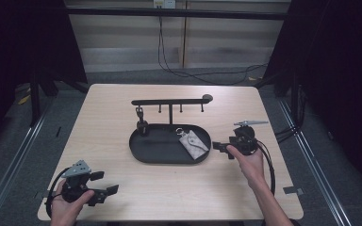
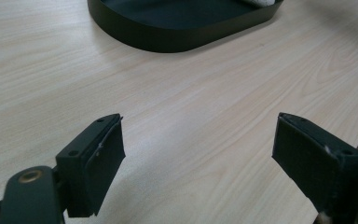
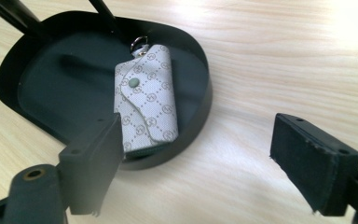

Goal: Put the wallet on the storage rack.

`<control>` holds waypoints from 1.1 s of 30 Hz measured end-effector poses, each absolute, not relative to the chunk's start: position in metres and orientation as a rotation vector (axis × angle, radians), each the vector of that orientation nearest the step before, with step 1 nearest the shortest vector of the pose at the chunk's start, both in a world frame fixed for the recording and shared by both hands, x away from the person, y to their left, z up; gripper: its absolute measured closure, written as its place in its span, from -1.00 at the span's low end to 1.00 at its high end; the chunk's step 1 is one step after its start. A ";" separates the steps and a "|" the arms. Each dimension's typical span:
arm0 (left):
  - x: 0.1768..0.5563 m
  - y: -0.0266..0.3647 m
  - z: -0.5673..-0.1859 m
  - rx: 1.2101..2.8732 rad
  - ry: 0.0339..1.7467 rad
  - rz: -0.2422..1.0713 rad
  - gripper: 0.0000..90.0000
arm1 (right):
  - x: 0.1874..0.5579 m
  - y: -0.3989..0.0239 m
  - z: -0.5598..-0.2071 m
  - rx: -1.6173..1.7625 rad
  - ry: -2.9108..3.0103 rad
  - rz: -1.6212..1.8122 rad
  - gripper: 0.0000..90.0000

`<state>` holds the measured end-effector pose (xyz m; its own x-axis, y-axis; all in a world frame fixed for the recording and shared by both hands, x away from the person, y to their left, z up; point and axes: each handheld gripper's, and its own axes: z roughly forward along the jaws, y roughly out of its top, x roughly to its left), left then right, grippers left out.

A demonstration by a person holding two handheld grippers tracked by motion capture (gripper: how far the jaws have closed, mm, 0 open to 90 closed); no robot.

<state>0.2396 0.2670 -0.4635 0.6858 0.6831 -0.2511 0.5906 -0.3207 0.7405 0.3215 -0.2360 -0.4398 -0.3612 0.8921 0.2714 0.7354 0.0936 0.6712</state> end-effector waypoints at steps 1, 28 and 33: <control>0.240 0.267 -0.464 2.022 0.982 0.136 -0.63 | 0.318 -0.238 -0.439 1.637 2.157 1.108 -0.59; 0.238 0.271 -0.462 2.006 1.008 0.143 -0.63 | 0.236 -0.279 -0.448 1.583 2.040 1.107 -0.61; 0.238 0.270 -0.463 2.016 1.005 0.150 -0.63 | 0.225 -0.283 -0.455 1.594 2.028 1.088 -0.61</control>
